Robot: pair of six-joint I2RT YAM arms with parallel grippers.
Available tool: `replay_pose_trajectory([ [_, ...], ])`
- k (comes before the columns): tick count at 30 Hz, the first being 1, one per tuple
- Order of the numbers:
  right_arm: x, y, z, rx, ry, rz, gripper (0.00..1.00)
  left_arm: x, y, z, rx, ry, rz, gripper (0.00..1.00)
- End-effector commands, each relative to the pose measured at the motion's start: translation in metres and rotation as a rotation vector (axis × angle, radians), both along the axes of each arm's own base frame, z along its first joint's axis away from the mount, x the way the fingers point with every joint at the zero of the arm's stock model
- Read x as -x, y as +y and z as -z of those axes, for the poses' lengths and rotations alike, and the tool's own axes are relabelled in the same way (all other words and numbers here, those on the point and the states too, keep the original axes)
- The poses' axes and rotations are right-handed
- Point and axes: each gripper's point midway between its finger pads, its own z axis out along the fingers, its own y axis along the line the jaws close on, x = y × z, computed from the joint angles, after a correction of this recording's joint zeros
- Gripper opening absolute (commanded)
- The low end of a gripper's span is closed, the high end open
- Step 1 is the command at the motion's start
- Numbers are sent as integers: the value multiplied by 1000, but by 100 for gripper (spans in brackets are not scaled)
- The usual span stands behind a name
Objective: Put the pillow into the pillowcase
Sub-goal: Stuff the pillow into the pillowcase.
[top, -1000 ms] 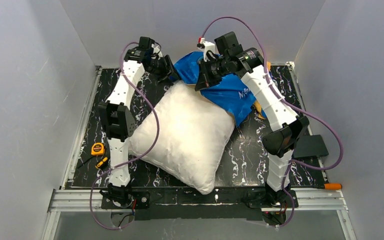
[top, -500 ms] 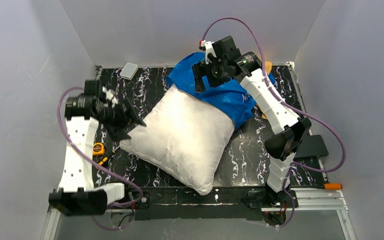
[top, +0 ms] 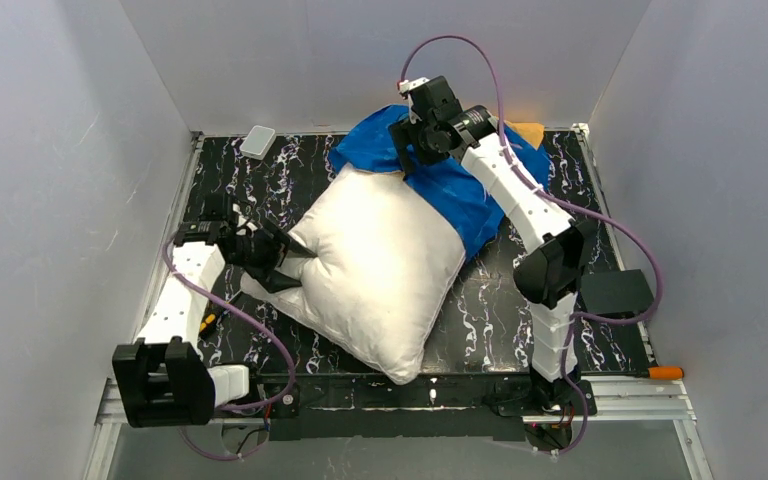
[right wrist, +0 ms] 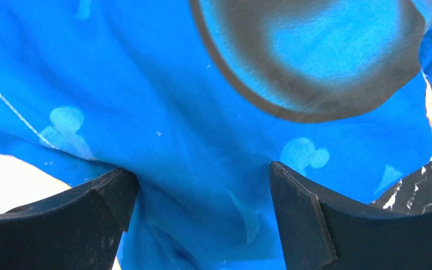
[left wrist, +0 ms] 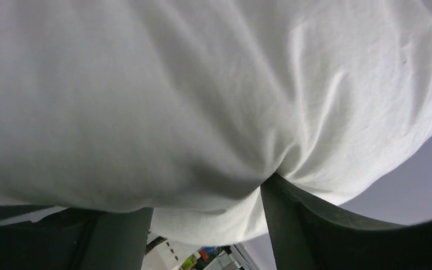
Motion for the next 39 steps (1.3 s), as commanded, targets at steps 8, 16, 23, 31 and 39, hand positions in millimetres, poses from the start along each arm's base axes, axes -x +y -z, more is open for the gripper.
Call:
replay_pose_trajectory([
  [8, -51, -46, -28, -324, 60, 157, 18, -118, -31, -3, -72, -241, 104, 30],
  [16, 26, 15, -91, -706, 210, -192, 1, -198, -115, -29, 3, -335, 218, 12],
  [23, 53, 93, -127, -994, 381, -371, 1, -237, -187, -51, 29, -403, 210, 0],
  [31, 14, 96, -84, -1071, 498, -149, 1, -210, -157, -54, -147, -432, 176, 19],
  [39, 3, 35, -40, -850, 465, 20, 1, -134, -32, -73, -414, -385, 224, 68],
])
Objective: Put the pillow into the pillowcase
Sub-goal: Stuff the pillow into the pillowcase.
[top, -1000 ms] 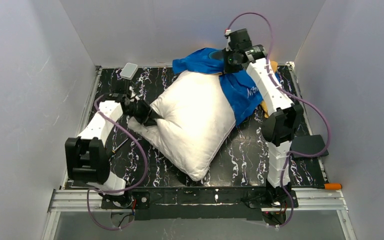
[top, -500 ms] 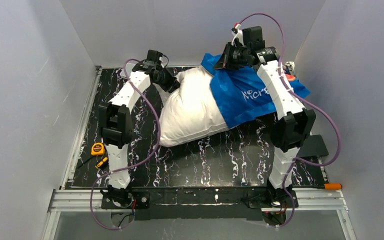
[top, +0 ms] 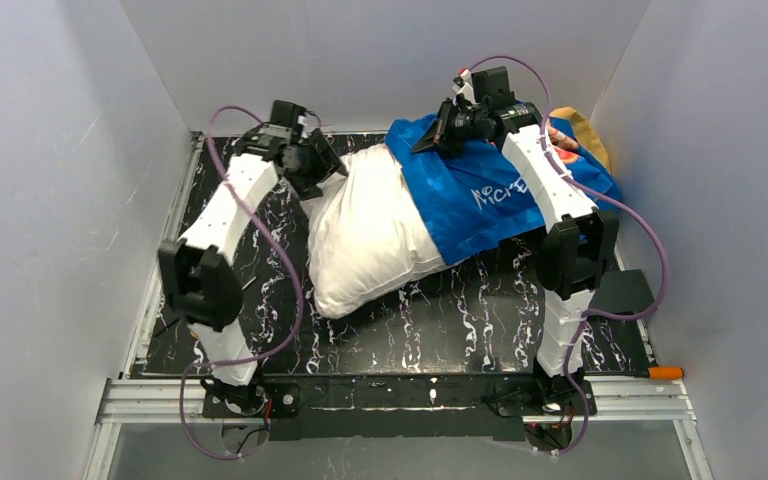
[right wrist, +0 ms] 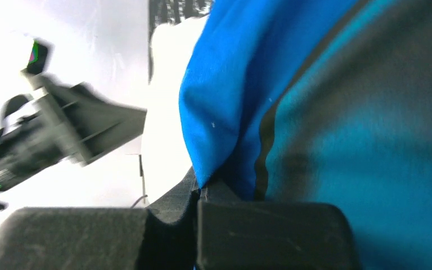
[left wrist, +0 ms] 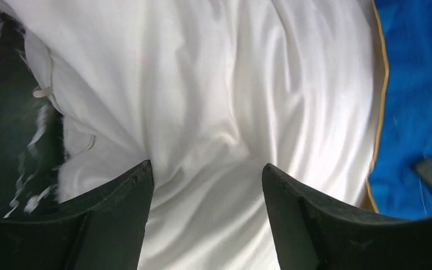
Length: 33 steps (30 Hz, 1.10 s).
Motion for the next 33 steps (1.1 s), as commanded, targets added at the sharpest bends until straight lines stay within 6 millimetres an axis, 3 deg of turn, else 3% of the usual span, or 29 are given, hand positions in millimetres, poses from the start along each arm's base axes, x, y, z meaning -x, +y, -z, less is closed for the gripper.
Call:
replay_pose_trajectory([
  [1, 16, -4, -11, 50, -51, -68, 1, 87, 47, -39, -43, 58, 80, 70],
  [4, 16, -12, -3, 100, -57, -70, 1, 126, 62, -27, -10, 166, 67, 71],
  [8, 13, -10, 0, 100, -61, -85, 1, 169, 47, -15, 114, 304, 112, 72],
  [12, 11, -10, 5, 105, -51, -91, 1, 204, 53, -18, 99, 350, 162, 73],
  [15, 12, -9, 9, 107, -43, -105, 1, 214, 56, -10, 118, 366, 168, 79],
  [18, 14, -5, 13, 98, -35, -130, 1, 193, 34, 1, 259, 319, 191, 79],
  [21, 19, 5, 10, 68, -30, -165, 1, 156, 9, 20, 418, 288, 126, 74],
  [23, 26, 18, 4, 37, -23, -201, 1, 121, -8, 17, 459, 209, 94, 66],
  [27, 58, 62, -17, -104, 10, -337, 1, 52, -52, -7, 458, 39, 110, 43],
  [32, 116, 129, -77, -404, 97, -533, 1, -17, -109, -72, 561, -160, 141, 0],
  [33, 126, 137, -87, -467, 66, -581, 1, -28, -112, -86, 568, -201, 132, 0],
])
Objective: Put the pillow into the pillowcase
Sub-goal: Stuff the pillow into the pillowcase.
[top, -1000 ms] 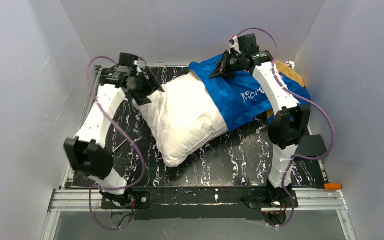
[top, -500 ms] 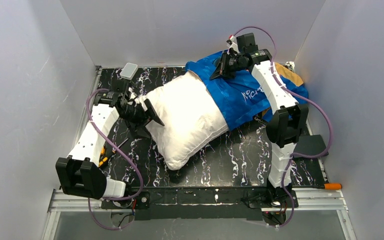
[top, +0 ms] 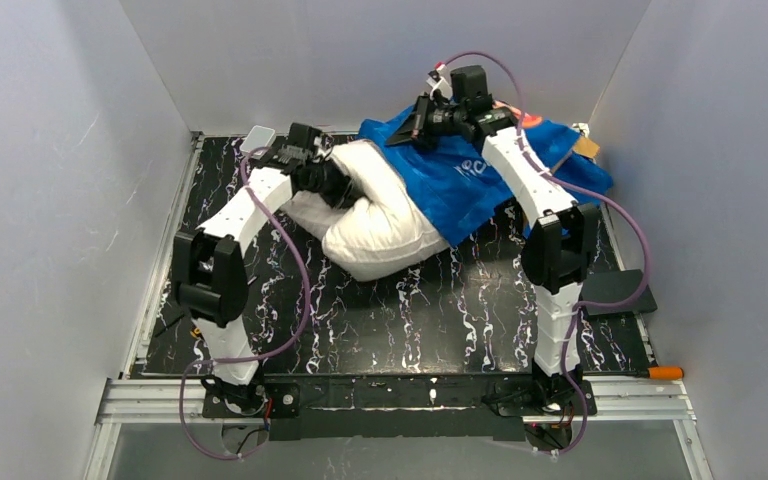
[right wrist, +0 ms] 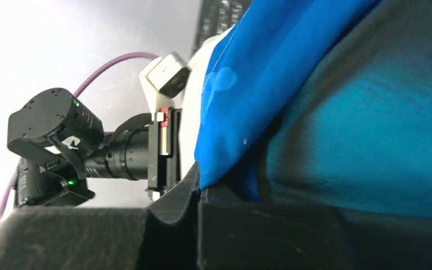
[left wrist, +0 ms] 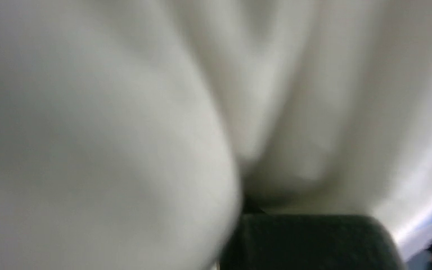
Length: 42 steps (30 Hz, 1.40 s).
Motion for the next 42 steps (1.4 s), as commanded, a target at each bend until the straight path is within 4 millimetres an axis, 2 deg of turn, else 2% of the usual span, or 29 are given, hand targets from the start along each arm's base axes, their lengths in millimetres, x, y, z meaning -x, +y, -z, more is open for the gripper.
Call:
replay_pose_trajectory([
  [1, 142, 105, -102, -470, 55, -541, 1, -98, -58, -131, 215, -480, -81, 0],
  [2, 144, 106, -108, -540, -133, -588, 1, -105, -60, -140, 225, -504, -96, 0],
  [3, 149, 105, -116, -598, -293, -623, 1, -113, -62, -162, 247, -556, -111, 0],
  [4, 151, 104, -117, -632, -389, -642, 1, -118, -66, -174, 261, -582, -116, 0],
  [6, 150, 105, -118, -648, -435, -652, 1, -120, -76, -195, 297, -612, -106, 0],
  [8, 147, 107, -114, -620, -353, -636, 1, -116, -80, -205, 303, -631, -97, 0],
  [9, 145, 108, -113, -599, -294, -623, 1, -112, -78, -204, 292, -627, -98, 0],
  [14, 141, 102, -101, -441, 130, -517, 1, -82, -50, -207, 240, -660, -117, 0],
  [19, 145, 78, -90, -309, 473, -392, 1, -51, -25, -186, 177, -619, -138, 0],
  [24, 156, 44, -111, -236, 688, -278, 1, -26, -6, -162, 136, -566, -152, 0],
  [30, 196, 16, -134, -192, 808, -234, 1, -11, 11, -147, 109, -525, -176, 0],
  [31, 131, -11, -56, 172, 91, -85, 48, -9, 13, -144, 105, -515, -176, 0],
  [32, 100, -48, -32, 428, -160, -26, 94, -8, 14, -144, 104, -515, -173, 0],
  [33, 99, -63, -29, 501, -198, -6, 99, -6, 14, -142, 101, -511, -170, 0],
  [38, 111, -108, -29, 662, -244, 82, 100, -2, 15, -135, 93, -488, -153, 0],
  [40, 120, -116, -25, 686, -236, 74, 100, 0, 15, -133, 97, -477, -145, 0],
  [42, 131, -123, -12, 716, -199, 49, 100, 2, 14, -130, 102, -461, -142, 0],
])
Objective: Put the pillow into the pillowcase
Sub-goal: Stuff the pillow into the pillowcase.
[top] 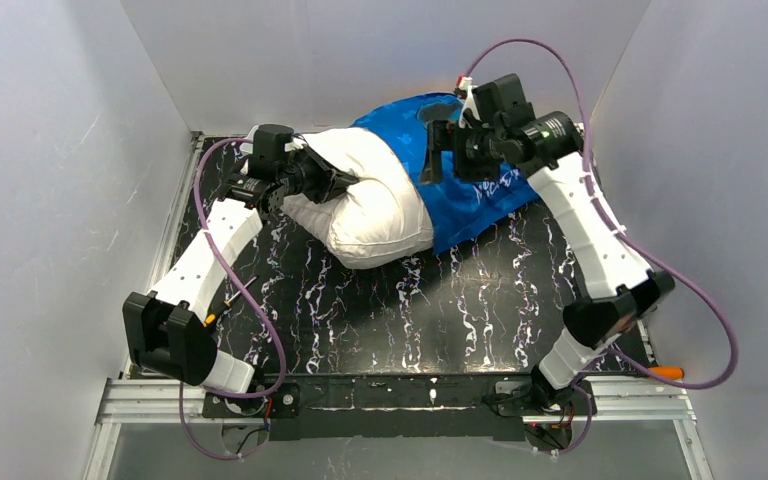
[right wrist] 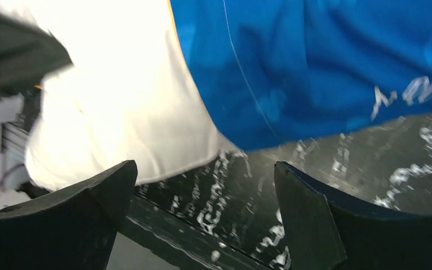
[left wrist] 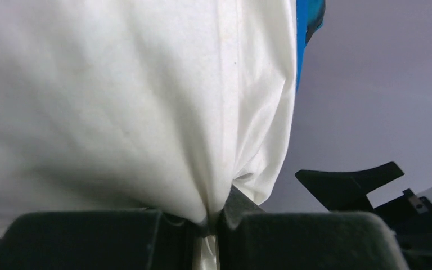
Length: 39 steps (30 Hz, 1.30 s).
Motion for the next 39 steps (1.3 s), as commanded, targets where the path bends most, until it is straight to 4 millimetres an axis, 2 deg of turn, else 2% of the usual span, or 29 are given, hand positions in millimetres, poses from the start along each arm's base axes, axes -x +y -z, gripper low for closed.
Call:
replay_pose_trajectory([
  [1, 24, -41, 40, 219, 50, -27, 100, -4, -6, -25, 57, -103, 24, 0],
  [4, 39, -46, 66, 233, 97, -40, 100, -1, -7, -24, 66, -93, 35, 0],
  [5, 42, -48, 81, 244, 118, -40, 100, -1, -8, -24, 68, -93, 40, 0],
  [7, 36, -48, 95, 250, 108, -29, 100, 1, -9, -23, 75, -87, 48, 0],
  [11, 1, -47, 109, 296, 34, 32, 100, 5, -10, -24, 80, -83, 64, 0],
  [15, -39, -56, 115, 413, -37, 115, 98, 10, -10, -27, 86, -88, 71, 0],
  [17, -56, -61, 114, 462, -89, 129, 90, 12, -9, -26, 85, -86, 71, 0],
  [18, -62, -62, 113, 480, -107, 126, 83, 12, -8, -26, 84, -86, 69, 0],
  [19, -66, -63, 112, 496, -117, 121, 71, 13, -8, -26, 84, -85, 67, 0],
  [21, -69, -67, 109, 513, -109, 114, 42, 14, -7, -25, 83, -86, 64, 0],
  [22, -67, -67, 106, 516, -102, 108, 32, 14, -7, -24, 82, -84, 64, 0],
  [24, -56, -59, 95, 462, -86, 54, 18, 14, -6, -21, 73, -77, 64, 0],
  [28, -26, -36, 52, 271, -112, -47, 9, 15, -7, -9, 54, -34, 69, 0],
  [30, -10, -17, 30, 147, -110, -130, 5, 13, -9, -5, 60, -17, 76, 0],
  [34, 10, 29, -15, -135, -109, -269, 1, 8, -13, 3, 61, 7, 81, 0],
  [37, 16, 66, -47, -364, -76, -356, 1, 3, -15, 7, 56, 23, 68, 0],
  [39, 19, 88, -61, -495, -29, -407, 1, 0, -20, 7, 59, 28, 66, 0],
])
